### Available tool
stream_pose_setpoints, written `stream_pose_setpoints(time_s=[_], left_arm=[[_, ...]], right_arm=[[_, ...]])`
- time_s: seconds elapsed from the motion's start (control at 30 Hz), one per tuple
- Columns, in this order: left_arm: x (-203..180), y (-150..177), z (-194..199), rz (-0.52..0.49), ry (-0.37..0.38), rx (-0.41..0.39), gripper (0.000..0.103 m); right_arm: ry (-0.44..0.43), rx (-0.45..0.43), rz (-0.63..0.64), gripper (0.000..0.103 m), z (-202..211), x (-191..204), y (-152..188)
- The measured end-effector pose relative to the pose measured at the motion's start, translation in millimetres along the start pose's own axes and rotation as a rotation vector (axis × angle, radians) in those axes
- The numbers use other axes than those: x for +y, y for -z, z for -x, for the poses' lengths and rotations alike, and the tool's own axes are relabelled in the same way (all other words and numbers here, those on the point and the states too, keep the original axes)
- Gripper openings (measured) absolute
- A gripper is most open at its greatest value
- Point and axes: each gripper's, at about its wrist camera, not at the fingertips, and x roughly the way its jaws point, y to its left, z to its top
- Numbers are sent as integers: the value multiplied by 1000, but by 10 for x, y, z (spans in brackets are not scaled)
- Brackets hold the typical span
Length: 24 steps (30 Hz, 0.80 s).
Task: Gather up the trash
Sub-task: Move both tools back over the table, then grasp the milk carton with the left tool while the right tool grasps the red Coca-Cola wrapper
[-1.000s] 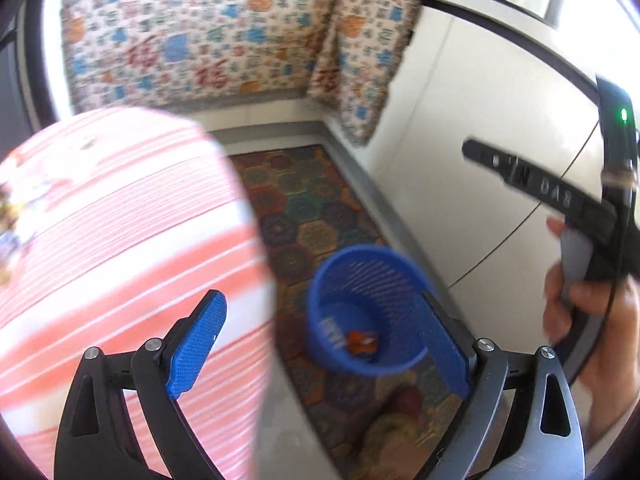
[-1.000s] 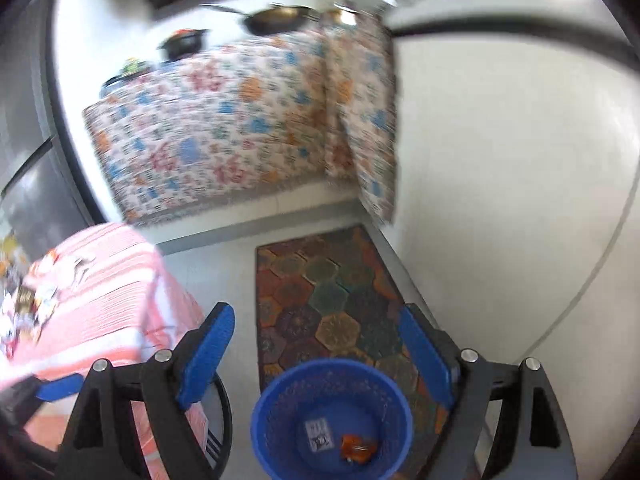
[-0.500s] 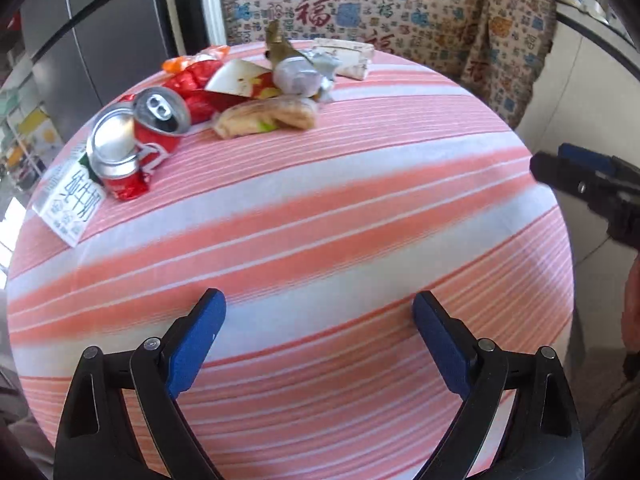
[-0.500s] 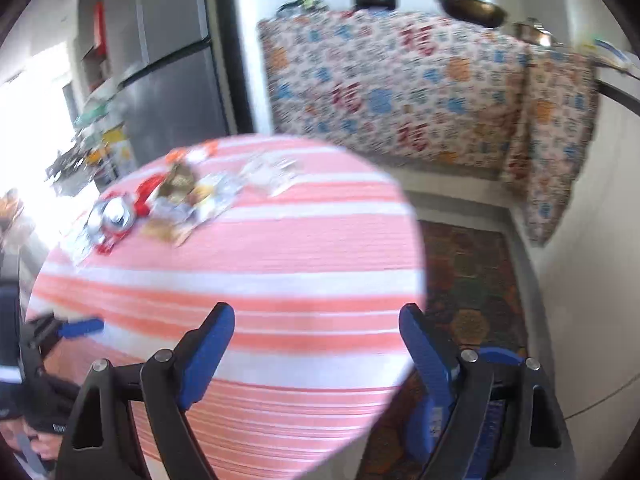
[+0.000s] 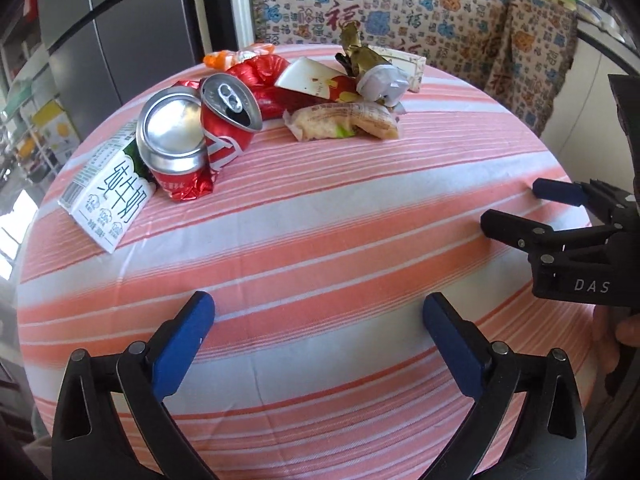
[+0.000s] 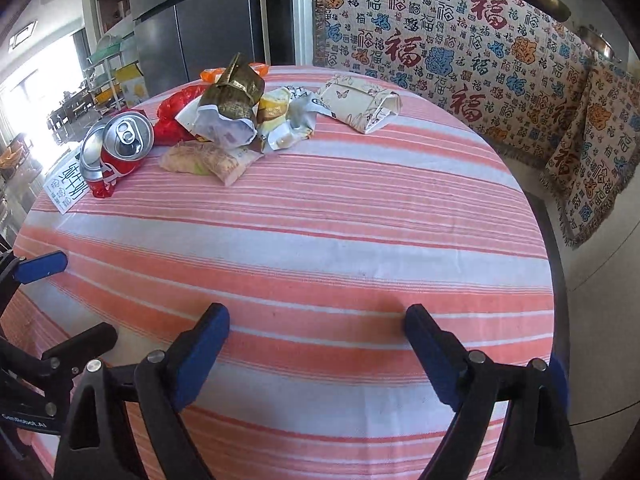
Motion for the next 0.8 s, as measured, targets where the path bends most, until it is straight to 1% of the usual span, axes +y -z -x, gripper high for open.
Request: stream_pose_setpoints(time_s=[0.13, 0.27, 0.33, 0.37, 0.43, 0.53, 0.63, 0.67, 0.73, 0.8], left_arm=[[21, 13, 8, -18, 9, 6, 103], [55, 14, 21, -42, 40, 16, 103], [90, 29, 45, -71, 59, 27, 102], [120, 41, 62, -77, 58, 34, 102], [270, 58, 119, -56, 60, 50, 102], [582, 56, 231, 0, 47, 47, 102], [961, -42, 281, 45, -37, 28, 102], [1074, -78, 275, 64, -53, 26, 102], [1308, -176, 220, 101, -45, 25, 102], [1447, -261, 130, 121, -29, 40, 102]], right_arm=[[2, 9, -3, 99, -34, -27, -17], [5, 13, -6, 99, -42, -28, -37], [2, 14, -7, 100, -44, -30, -43], [3, 13, -7, 100, -41, -27, -39], [5, 12, -8, 100, -43, -31, -45], [5, 12, -8, 100, -44, -33, -46], [4, 13, -8, 100, -43, -32, -45], [5, 13, -8, 100, -43, -31, -46], [6, 12, -8, 100, -42, -32, -46], [5, 12, -8, 100, -40, -32, -45]])
